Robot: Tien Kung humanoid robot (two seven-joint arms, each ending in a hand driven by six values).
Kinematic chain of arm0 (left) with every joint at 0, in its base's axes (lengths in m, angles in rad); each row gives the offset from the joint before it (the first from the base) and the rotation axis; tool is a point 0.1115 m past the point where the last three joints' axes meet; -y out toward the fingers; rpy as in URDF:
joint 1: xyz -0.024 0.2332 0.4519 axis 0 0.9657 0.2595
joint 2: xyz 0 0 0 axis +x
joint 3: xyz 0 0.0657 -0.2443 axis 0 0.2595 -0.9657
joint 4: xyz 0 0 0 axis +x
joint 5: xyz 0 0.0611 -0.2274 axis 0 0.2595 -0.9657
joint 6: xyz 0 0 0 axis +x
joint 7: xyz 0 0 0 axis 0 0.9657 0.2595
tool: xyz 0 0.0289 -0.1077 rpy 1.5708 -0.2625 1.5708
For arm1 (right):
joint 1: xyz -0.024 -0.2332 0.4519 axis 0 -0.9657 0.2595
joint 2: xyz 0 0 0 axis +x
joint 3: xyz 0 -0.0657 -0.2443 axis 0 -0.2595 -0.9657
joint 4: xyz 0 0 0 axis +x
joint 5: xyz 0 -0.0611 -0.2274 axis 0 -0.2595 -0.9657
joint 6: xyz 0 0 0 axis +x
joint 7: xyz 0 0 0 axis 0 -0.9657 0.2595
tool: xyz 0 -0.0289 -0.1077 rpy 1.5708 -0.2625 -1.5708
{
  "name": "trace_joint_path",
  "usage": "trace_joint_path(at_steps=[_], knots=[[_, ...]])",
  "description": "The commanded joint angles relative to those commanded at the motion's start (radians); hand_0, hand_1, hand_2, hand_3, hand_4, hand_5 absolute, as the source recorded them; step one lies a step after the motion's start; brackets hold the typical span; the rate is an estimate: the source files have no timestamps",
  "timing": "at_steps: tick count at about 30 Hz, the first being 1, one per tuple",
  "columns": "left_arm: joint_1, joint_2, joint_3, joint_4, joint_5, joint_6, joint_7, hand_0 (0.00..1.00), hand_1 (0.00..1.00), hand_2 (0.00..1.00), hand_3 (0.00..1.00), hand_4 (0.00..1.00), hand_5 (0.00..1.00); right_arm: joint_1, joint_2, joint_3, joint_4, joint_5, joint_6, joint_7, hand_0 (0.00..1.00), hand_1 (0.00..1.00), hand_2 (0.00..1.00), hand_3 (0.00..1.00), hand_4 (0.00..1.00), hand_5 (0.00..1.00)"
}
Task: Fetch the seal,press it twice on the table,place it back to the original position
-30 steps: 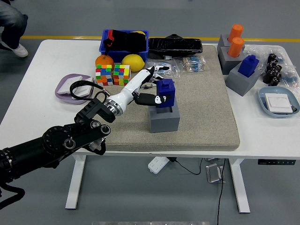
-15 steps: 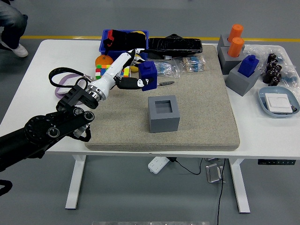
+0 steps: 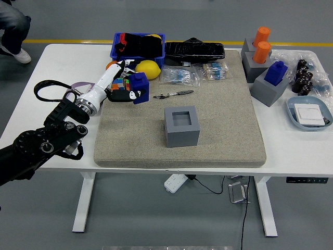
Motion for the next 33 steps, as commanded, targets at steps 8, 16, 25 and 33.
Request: trace_joint_path(at_steps=[8, 16, 25, 33], knots=[[0.011, -0.008, 0.031, 0.038, -0.024, 0.004, -0.02, 0.716, 0.397, 0.402, 0.851, 0.645, 0.002, 0.001, 0.0, -0.004, -0.001, -0.001, 0.001, 0.0, 0.772, 0.677, 0.685, 0.632, 0.705, 0.341], [0.028, -0.022, 0.07, 0.081, -0.066, 0.012, -0.05, 0.717, 0.396, 0.4, 0.849, 0.648, 0.002, 0.001, -0.003, -0.013, 0.001, 0.001, 0.001, -0.001, 0.772, 0.677, 0.684, 0.632, 0.706, 0.342], [0.057, -0.038, 0.103, 0.124, -0.109, 0.019, -0.074, 0.719, 0.398, 0.4, 0.844, 0.65, 0.002, -0.004, -0.002, -0.018, 0.002, 0.001, 0.001, -0.001, 0.773, 0.676, 0.684, 0.632, 0.706, 0.343], [0.067, -0.043, 0.109, 0.147, -0.13, 0.021, -0.083, 0.72, 0.402, 0.4, 0.844, 0.652, 0.002, -0.004, 0.002, -0.013, 0.002, 0.0, 0.001, -0.001, 0.772, 0.677, 0.684, 0.632, 0.707, 0.34]])
